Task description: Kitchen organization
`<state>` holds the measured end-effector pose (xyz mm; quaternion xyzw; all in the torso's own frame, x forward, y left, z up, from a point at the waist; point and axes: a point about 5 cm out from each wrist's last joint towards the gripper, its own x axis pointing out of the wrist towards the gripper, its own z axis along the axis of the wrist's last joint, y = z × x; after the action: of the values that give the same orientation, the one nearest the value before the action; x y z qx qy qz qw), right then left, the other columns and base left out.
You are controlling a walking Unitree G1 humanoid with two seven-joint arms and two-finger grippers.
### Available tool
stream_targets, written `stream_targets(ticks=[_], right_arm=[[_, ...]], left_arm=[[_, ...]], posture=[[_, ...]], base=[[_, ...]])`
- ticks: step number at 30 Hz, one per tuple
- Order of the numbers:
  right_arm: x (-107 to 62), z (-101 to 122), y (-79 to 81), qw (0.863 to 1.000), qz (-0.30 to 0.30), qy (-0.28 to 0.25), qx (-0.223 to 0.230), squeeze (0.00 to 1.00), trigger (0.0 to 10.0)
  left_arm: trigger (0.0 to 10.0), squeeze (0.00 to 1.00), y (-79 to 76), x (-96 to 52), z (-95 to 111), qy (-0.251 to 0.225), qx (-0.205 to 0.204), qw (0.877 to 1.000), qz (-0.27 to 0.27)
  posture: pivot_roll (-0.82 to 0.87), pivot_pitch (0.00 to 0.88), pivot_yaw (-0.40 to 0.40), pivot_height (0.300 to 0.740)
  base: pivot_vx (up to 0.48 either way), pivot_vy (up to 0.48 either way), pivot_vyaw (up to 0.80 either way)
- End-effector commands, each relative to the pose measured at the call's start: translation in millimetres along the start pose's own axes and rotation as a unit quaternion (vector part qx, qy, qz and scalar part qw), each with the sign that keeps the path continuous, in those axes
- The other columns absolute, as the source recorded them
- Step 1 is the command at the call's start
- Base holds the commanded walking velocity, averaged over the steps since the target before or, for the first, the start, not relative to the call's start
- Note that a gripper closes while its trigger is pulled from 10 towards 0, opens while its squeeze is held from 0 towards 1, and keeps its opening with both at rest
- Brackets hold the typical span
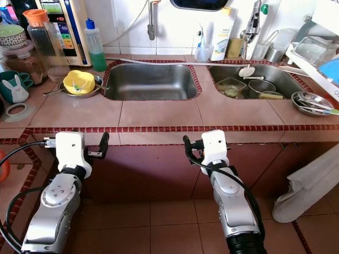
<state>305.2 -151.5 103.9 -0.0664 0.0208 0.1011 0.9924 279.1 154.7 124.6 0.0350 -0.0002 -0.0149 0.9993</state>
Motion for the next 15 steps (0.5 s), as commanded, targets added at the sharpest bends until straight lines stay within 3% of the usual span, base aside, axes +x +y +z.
stream_targets(ticks=[1, 15], right_arm=[[-0.5, 5.6, -1.5, 1.0, -0.004, -0.009, 0.0, 0.0, 10.0], [-0.6, 5.1, 1.4, 1.0, -0.001, -0.008, 0.002, 0.0, 10.0]], left_arm=[[10.0, 0.0, -1.3, -0.4, 3.7, -0.002, 0.0, 1.0, -0.006], [10.0, 0.0, -0.4, -1.5, 3.9, 0.0, -0.001, 1.0, -0.006]], posture=[[0.07, 0.0, 0.005, 0.74], [0.08, 0.0, 0.006, 0.74]], base=[[0.3, 0.0, 0.0], [0.325, 0.0, 0.0]])
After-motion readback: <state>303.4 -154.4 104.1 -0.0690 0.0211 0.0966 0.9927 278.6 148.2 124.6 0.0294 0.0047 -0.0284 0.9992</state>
